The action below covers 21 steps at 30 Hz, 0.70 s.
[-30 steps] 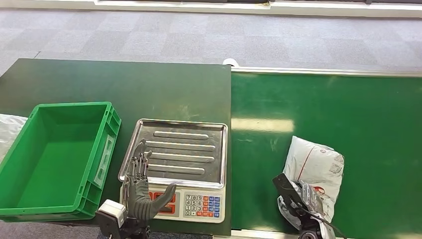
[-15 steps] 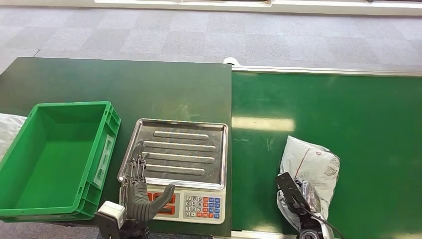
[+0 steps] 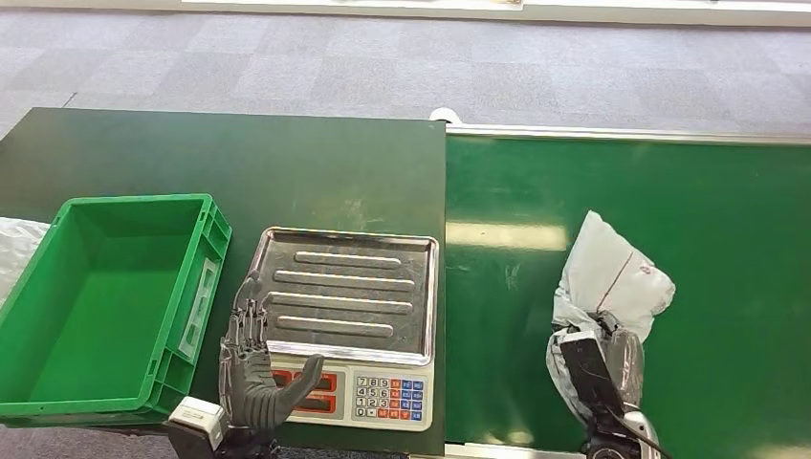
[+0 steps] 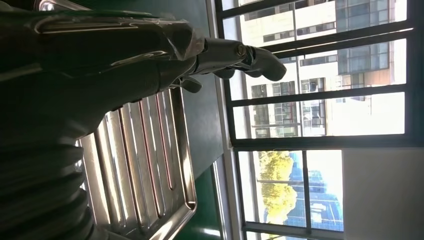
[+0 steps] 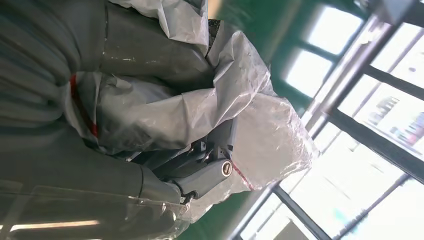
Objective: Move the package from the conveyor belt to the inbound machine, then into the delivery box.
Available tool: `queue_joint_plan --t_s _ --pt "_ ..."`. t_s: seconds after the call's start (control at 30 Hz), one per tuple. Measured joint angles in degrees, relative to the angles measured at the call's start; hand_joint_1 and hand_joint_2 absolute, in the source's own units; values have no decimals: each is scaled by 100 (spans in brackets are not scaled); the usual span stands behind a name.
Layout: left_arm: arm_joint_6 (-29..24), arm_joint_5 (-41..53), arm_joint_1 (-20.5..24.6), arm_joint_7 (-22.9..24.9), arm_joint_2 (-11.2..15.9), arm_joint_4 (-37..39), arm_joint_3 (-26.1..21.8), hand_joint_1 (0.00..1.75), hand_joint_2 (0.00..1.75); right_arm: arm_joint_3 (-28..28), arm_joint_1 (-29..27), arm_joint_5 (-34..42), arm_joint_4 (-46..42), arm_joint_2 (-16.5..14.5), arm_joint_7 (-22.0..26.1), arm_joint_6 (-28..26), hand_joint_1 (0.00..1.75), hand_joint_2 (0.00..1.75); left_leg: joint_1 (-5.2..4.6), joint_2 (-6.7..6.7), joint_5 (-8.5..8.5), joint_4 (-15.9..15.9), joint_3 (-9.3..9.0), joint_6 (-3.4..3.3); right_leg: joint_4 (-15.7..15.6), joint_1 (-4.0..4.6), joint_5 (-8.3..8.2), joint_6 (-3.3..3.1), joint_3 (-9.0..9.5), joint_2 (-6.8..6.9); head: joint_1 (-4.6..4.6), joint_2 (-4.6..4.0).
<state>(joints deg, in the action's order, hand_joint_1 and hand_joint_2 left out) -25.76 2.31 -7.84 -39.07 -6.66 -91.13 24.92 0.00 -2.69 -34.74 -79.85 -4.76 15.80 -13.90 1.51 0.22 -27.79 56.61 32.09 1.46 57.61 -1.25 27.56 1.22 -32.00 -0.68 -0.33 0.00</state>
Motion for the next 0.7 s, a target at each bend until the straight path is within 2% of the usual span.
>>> queue_joint_plan --t_s 0.17,0.4,0.47,0.63,0.7 --pt "161 -7 108 -88 35 22 -25 0 175 232 -24 -54 -857 -80 308 -225 175 175 0 4 1 0 2 0 1 1 0 0 -1 0 -1 0" --pt "361 109 598 -95 -69 191 -90 0 175 1187 697 -661 -1141 -262 165 -375 175 175 0 2 12 0 -2 -5 5 1 -4 -1 7 6 1 0" --pt "345 112 675 -93 -87 198 -126 0 175 1406 912 -956 -1139 -290 98 -225 175 175 0 4 12 0 2 -5 7 1 -6 0 4 4 1 0" --pt "97 181 892 54 -126 67 -406 0 175 2198 1747 -1472 -835 -462 -321 825 175 175 4 6 14 0 2 -4 8 6 -6 -2 0 1 0 0" --pt "30 240 906 113 -129 -47 -584 0 175 2461 1998 -1509 -583 -550 -414 954 175 175 7 3 15 0 3 -1 8 9 -5 -3 -1 4 -1 0"
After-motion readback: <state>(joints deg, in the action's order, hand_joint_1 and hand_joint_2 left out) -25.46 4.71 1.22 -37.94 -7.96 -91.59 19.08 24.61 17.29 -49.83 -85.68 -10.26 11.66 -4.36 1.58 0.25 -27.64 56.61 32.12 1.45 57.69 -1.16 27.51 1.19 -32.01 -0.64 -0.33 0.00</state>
